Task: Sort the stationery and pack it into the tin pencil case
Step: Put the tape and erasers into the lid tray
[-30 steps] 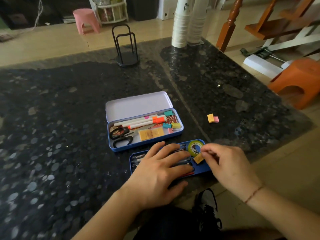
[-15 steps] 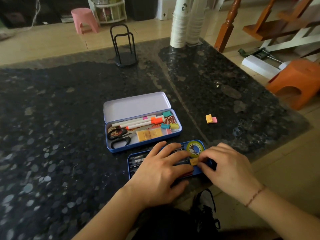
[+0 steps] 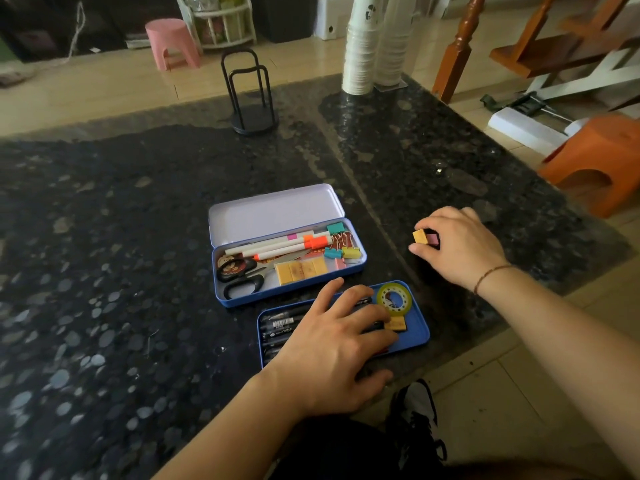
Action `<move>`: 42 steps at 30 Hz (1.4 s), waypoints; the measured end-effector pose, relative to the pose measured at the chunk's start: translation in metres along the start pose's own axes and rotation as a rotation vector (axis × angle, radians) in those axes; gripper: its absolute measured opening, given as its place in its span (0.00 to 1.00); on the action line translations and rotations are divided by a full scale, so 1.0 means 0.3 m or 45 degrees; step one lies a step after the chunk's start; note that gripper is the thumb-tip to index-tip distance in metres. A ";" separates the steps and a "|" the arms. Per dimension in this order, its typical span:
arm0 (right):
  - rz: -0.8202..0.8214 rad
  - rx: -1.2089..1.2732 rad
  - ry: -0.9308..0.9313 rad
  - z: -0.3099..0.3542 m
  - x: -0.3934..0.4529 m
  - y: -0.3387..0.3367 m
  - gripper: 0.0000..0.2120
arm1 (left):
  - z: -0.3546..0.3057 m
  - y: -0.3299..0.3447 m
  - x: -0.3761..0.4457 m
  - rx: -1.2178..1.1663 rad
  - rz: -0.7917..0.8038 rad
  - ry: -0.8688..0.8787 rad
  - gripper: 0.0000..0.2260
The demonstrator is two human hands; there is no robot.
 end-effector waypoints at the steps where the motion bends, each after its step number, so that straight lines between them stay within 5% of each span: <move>1: -0.060 0.000 -0.048 0.002 -0.004 -0.005 0.16 | 0.000 0.000 0.001 0.009 -0.004 0.001 0.19; 5: -0.334 -0.127 -0.390 -0.001 -0.046 -0.015 0.06 | -0.004 -0.001 0.008 0.009 -0.008 -0.013 0.19; 10: -0.219 0.179 -0.602 0.011 -0.127 -0.024 0.02 | -0.007 0.003 0.017 -0.013 0.007 -0.021 0.20; 14: 0.094 0.361 -0.685 0.002 -0.227 -0.001 0.02 | -0.017 0.001 0.023 -0.007 0.008 -0.026 0.22; 25: 0.152 0.157 -0.600 -0.010 -0.288 0.064 0.03 | -0.024 0.002 0.023 -0.028 0.004 -0.021 0.23; 35: 0.526 0.078 -0.525 0.024 -0.262 -0.022 0.04 | -0.018 0.015 0.025 -0.019 0.001 -0.003 0.20; 37: 0.434 0.145 -0.456 0.028 -0.233 -0.055 0.04 | -0.016 0.014 0.023 -0.017 0.004 -0.002 0.20; 40: 0.025 0.311 -0.260 -0.010 -0.127 -0.068 0.15 | -0.020 0.014 0.025 -0.006 -0.003 -0.002 0.20; 42: 0.067 0.206 -0.134 -0.031 -0.066 -0.042 0.22 | -0.023 0.015 0.017 -0.051 -0.027 -0.023 0.21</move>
Point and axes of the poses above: each hand's wrist, its own x-axis towards the middle knuckle, its own y-axis out of the palm, z = x × y, the point moved 1 cm from there along x, towards the middle knuckle, and after that the axes turned 11 degrees about z, right-handed, at the moved point
